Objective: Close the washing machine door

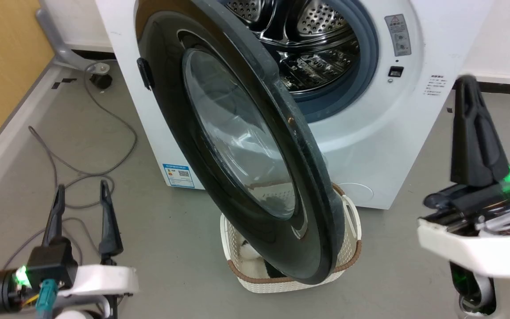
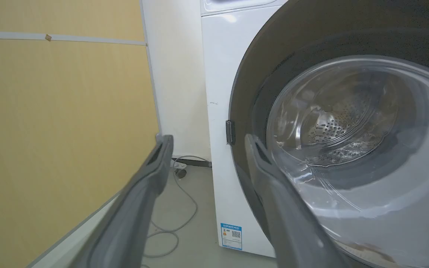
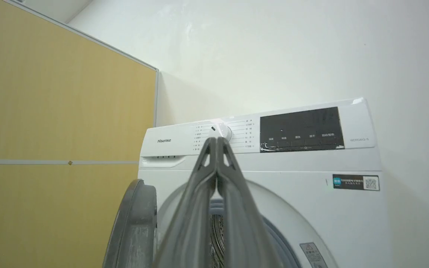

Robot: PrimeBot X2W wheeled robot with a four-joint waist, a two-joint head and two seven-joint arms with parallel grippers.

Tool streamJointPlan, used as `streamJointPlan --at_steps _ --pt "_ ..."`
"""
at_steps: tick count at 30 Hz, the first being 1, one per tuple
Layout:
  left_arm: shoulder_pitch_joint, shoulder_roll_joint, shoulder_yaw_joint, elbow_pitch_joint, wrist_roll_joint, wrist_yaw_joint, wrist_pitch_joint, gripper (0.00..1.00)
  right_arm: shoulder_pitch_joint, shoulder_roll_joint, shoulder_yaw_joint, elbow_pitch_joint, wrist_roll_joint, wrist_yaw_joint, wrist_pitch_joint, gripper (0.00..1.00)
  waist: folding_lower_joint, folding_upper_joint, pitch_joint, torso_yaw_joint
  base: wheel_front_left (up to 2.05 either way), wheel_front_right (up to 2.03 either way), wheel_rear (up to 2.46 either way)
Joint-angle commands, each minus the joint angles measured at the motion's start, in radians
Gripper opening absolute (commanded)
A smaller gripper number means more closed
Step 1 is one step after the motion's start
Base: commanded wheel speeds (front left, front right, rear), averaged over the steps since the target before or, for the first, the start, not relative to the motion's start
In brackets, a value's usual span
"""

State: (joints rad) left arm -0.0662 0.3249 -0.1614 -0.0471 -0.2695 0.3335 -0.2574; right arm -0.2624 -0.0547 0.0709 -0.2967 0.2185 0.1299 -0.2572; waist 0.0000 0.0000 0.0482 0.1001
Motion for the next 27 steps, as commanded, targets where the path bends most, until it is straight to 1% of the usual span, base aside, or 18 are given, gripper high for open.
streamJointPlan --at_steps 1,3,6,10,13,18,22,25,27 --pt "0.024 -0.014 0.015 -0.002 0.018 -0.007 -0.004 1.00 -0.027 -0.025 0.042 -0.028 0.017 0.001 -0.005 0.00 0.0000 0.0000 0.002 0.005 0.00 0.00 0.00" --pt "0.038 -0.030 0.033 -0.001 0.037 -0.018 -0.004 1.00 -0.047 -0.052 0.107 -0.055 0.048 0.001 -0.005 0.00 0.0000 0.0000 0.005 0.009 0.00 0.00 0.00" --pt "0.050 -0.058 0.056 -0.003 0.059 -0.034 -0.004 1.00 -0.073 -0.109 0.232 -0.080 0.080 0.001 -0.005 0.00 0.0000 0.0000 0.009 0.014 0.00 0.00 0.00" --pt "0.057 -0.088 0.083 0.003 0.084 -0.056 -0.004 1.00 -0.090 -0.161 0.379 -0.083 0.105 0.001 -0.005 0.00 0.0000 0.0000 0.013 0.017 0.00 0.00 0.00" --pt "0.061 -0.105 0.097 0.006 0.109 -0.069 -0.004 1.00 -0.089 -0.191 0.475 -0.061 0.120 0.001 -0.005 0.00 0.0000 0.0000 0.014 0.015 0.00 0.00 0.00" --pt "0.062 -0.128 0.113 0.010 0.141 -0.088 -0.004 1.00 -0.076 -0.242 0.617 0.019 0.122 0.001 -0.005 0.00 0.0000 0.0000 0.018 0.009 0.00 0.00 0.00" --pt "0.062 -0.146 0.123 0.010 0.161 -0.101 -0.004 1.00 -0.050 -0.270 0.687 0.102 0.115 0.001 -0.005 0.00 0.0000 0.0000 0.023 0.003 0.00 0.00 0.00" --pt "0.063 -0.159 0.130 0.004 0.175 -0.105 -0.004 1.00 -0.030 -0.281 0.703 0.160 0.104 0.001 -0.005 0.00 0.0000 0.0000 0.029 -0.003 0.00 0.00 0.00" --pt "0.064 -0.165 0.135 0.003 0.181 -0.108 -0.004 1.00 -0.018 -0.283 0.691 0.201 0.102 0.001 -0.005 0.00 0.0000 0.0000 0.034 -0.009 0.00 0.00 0.00"
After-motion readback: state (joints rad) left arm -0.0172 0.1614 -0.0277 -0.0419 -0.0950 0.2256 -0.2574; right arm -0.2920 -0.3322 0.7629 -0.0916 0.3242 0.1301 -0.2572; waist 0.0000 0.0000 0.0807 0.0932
